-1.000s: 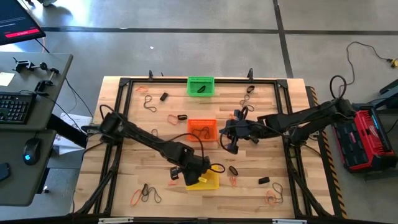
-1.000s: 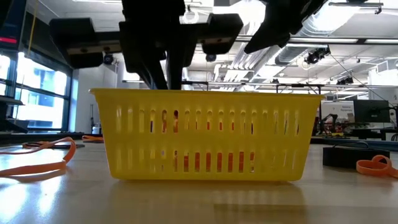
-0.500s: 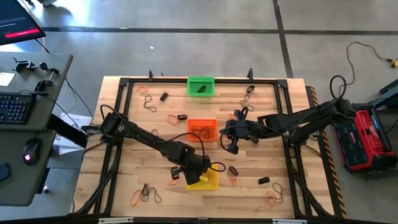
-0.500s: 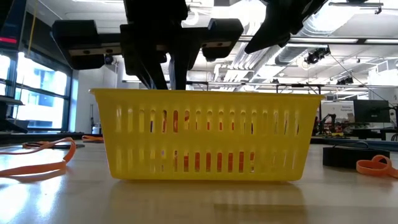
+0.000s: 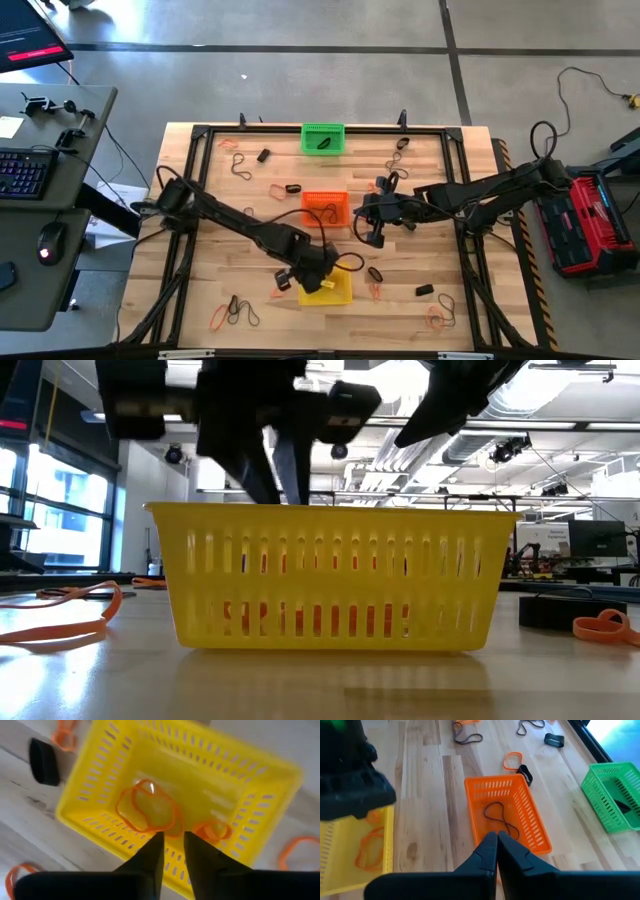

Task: Sort rubber bands into baskets
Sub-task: Put the purple rubber band into the orange bin

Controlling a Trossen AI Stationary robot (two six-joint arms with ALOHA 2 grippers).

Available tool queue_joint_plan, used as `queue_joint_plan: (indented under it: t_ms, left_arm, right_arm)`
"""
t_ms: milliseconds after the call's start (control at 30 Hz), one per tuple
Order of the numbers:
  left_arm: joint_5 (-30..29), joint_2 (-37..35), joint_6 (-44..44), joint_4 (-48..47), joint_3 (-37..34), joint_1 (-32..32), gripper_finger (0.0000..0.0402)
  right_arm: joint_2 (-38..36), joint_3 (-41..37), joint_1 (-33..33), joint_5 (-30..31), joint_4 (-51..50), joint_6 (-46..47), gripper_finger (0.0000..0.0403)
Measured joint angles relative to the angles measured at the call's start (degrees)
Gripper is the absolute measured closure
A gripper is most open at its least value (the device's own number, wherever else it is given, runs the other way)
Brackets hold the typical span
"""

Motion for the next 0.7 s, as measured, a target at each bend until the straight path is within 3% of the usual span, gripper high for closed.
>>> queue_joint_plan:
  t_ms: [133,333,500,700]
  left_arm:
    - [2.95,-3.33,-3.90,2.37,-2.95,1.44,0.0393]
    - [2.46,-11.71,-9.98,15.14,-13.92,3.31,0.0400]
    - [-2.40,-20.45,-15.24,22.93,-23.92,3.72,0.0401]
    - [-7.82,-31.51,-22.93,23.60,-33.30,3.72,0.0401]
  right_arm:
    - [0.00,0.00,0.00,-0.03,0.04,-0.55,0.0403]
    - [0.00,0.00,0.00,-0.01,0.09,-1.44,0.0403]
    - [0.02,0.00,0.00,1.02,0.40,-1.95,0.0403]
    - [0.02,0.00,0.00,2.55,0.60,-2.46,0.0403]
